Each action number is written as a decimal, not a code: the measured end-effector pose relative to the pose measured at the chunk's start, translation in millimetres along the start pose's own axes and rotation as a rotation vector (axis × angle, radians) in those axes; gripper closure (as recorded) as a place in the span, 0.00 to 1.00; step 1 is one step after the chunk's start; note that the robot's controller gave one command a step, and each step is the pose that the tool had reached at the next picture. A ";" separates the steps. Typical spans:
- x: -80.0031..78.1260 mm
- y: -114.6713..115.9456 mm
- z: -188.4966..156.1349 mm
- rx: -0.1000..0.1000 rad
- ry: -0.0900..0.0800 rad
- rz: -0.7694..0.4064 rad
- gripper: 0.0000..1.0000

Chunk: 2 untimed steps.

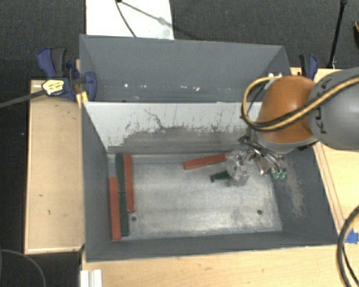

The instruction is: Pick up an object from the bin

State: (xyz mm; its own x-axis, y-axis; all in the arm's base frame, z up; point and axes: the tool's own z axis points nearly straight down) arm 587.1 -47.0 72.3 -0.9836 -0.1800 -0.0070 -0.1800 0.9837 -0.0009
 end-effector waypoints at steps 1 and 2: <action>0.0 -0.1 0.0 0.000 0.000 0.002 1.00; 0.0 -0.1 0.0 0.000 0.000 0.003 1.00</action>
Offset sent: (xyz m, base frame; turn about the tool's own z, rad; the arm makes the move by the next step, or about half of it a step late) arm 0.0000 0.0000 0.0000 0.0000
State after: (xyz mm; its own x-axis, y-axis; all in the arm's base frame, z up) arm 587.1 -47.1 72.3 -0.9841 -0.1774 -0.0070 -0.1774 0.9841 -0.0004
